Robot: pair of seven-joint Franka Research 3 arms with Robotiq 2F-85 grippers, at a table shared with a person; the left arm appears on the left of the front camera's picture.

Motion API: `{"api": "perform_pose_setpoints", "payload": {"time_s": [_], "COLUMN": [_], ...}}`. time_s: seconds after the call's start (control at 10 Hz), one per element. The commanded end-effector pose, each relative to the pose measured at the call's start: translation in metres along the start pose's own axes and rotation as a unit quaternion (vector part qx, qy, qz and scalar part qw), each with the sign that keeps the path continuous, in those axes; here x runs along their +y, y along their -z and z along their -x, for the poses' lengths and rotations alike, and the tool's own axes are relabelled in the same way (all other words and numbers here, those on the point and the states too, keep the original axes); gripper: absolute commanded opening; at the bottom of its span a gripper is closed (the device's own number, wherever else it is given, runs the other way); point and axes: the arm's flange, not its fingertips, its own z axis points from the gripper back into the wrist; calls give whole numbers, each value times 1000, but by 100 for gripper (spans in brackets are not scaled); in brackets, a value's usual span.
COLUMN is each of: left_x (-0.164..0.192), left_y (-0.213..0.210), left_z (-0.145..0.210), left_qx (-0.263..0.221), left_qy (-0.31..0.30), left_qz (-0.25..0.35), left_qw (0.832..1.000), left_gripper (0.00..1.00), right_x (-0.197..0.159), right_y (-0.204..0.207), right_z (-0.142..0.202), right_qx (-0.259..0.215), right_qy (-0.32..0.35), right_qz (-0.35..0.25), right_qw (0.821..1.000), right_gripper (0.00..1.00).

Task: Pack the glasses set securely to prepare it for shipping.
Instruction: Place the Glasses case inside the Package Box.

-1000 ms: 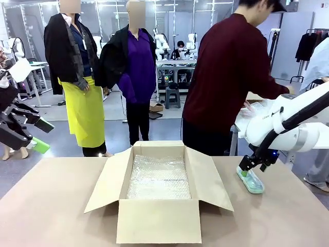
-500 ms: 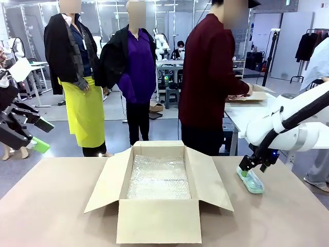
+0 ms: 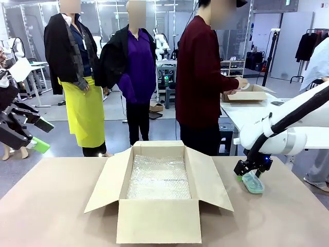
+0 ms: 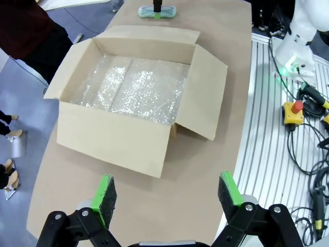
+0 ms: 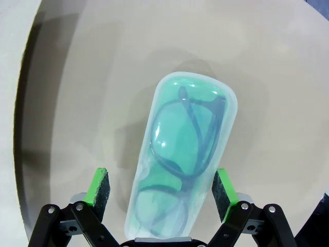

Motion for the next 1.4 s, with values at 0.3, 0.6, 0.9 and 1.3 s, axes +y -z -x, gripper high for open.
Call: {"api": "perform_pose_setpoints", "payload": {"time_s": [0.3, 0.6, 0.9, 1.3], "left_x": [0, 0, 0, 0], "left_y": [-3, -3, -3, -3], "left_z": [-1, -1, -1, -1], "left_qx": [0, 0, 0, 0], "left_qy": [9, 9, 9, 9], "left_qz": [5, 5, 5, 5], "left_qw": [1000, 1000, 1000, 1000], "left_gripper": [100, 100, 100, 100], "right_x": [-1, -4, -1, 53], "right_y": [1, -1, -22, -114], "right_z": [-6, -6, -2, -2], "right_qx": [14, 11, 3, -24], "right_qy": [16, 25, 28, -60], "right_qz": [6, 24, 25, 67], "right_qw": [1000, 999, 999, 996], "right_gripper": [40, 24, 0, 0]}}
